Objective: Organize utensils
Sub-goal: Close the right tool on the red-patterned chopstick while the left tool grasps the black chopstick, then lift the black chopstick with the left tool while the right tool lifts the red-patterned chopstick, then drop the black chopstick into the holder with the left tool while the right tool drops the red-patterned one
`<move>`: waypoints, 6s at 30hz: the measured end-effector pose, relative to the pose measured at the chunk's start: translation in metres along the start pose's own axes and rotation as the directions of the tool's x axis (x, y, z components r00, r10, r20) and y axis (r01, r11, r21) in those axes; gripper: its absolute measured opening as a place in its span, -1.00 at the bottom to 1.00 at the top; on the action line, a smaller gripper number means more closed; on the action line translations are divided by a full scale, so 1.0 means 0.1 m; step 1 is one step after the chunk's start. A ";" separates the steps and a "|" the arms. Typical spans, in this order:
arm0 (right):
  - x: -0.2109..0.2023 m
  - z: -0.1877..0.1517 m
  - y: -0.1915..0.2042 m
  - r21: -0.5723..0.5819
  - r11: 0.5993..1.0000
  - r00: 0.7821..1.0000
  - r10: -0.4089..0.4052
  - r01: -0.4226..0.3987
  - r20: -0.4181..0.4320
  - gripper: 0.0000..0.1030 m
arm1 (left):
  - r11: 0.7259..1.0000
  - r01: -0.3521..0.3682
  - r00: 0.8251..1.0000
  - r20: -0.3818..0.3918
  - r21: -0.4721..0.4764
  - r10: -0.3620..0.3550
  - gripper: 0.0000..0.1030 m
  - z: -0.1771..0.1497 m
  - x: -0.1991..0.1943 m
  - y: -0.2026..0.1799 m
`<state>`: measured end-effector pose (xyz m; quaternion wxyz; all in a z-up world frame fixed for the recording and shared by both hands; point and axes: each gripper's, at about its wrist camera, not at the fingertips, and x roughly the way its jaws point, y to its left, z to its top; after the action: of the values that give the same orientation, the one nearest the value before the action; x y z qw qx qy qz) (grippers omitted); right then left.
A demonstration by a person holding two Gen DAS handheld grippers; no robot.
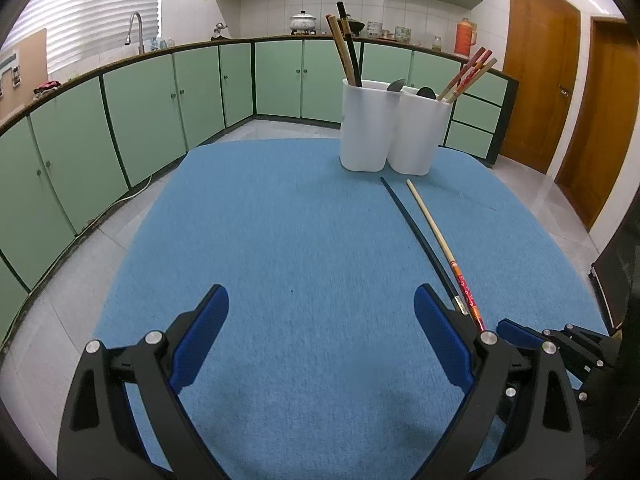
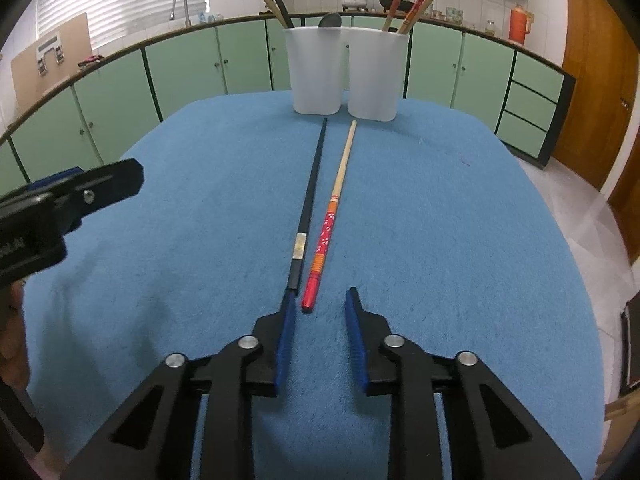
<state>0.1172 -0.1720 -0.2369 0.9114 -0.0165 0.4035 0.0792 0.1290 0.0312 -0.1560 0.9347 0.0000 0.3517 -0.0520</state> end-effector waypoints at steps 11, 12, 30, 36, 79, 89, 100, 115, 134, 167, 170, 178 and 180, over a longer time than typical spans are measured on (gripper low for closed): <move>-0.01 0.00 -0.18 0.058 0.998 1.000 -0.008 0.007 0.012 -0.89 | 0.999 0.034 0.999 -0.002 0.025 -0.034 0.77 -0.01 0.00 -0.22; -0.02 0.00 -0.19 0.063 0.998 1.000 -0.010 0.009 0.014 -0.89 | 0.999 0.040 0.999 -0.002 0.029 -0.040 0.77 -0.01 0.00 -0.26; -0.21 -0.10 -0.84 0.227 0.972 0.996 -0.075 0.063 0.042 -0.89 | 0.994 0.087 0.994 -0.077 0.072 -0.082 0.69 -0.25 0.24 -0.84; -0.23 -0.10 -0.88 0.231 0.971 0.996 -0.068 0.054 0.054 -0.89 | 0.996 0.054 0.992 -0.118 0.077 -0.045 0.45 -0.29 0.38 -0.95; -1.11 0.55 -0.91 0.138 0.990 0.958 -0.050 0.011 0.282 -0.89 | 0.997 0.019 0.991 0.132 0.074 -0.029 -0.89 0.46 -0.53 -0.81; -1.36 1.00 -0.99 0.134 0.990 0.933 -0.011 -0.040 0.359 -0.89 | 0.997 0.062 0.976 0.207 0.046 -0.070 -0.89 0.92 -0.71 -0.73; -1.45 1.36 -0.89 0.080 0.995 0.923 0.017 -0.051 0.383 -0.89 | 0.993 0.117 0.967 0.227 0.020 -0.118 -0.89 1.24 -0.79 -0.67; -1.53 1.74 -0.75 0.024 0.997 0.894 0.058 -0.076 0.445 -0.89 | 0.992 0.124 0.936 0.332 0.006 -0.119 -0.89 1.69 -0.92 -0.51; -1.64 2.53 -0.65 -0.003 0.995 0.812 0.083 -0.100 0.577 -0.89 | 0.995 0.100 0.858 0.507 0.001 -0.086 -0.89 2.49 -0.98 -0.56; -0.27 2.95 -0.78 0.030 0.997 0.873 0.043 -0.066 0.485 -0.89 | 0.998 0.055 0.922 0.384 -0.010 -0.047 -0.89 2.70 0.73 -0.56; -0.20 2.89 -0.75 0.023 0.997 0.886 0.059 -0.078 0.459 -0.89 | 0.998 0.055 0.932 0.359 -0.012 -0.047 -0.88 2.64 0.79 -0.51; -0.13 2.76 -0.77 0.032 0.993 0.906 0.089 -0.112 0.414 -0.81 | 0.999 0.052 0.942 0.331 -0.003 -0.048 -0.70 2.54 0.81 -0.45; -0.24 2.75 -0.79 0.039 0.994 0.896 0.078 -0.105 0.436 -0.66 | 0.999 0.051 0.936 0.348 0.003 -0.049 -0.45 2.53 0.72 -0.45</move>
<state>0.3155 -0.2274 -0.0367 0.9737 0.0484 0.1929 0.1111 0.3446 -0.0294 -0.0117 0.9805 -0.0208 0.1812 -0.0738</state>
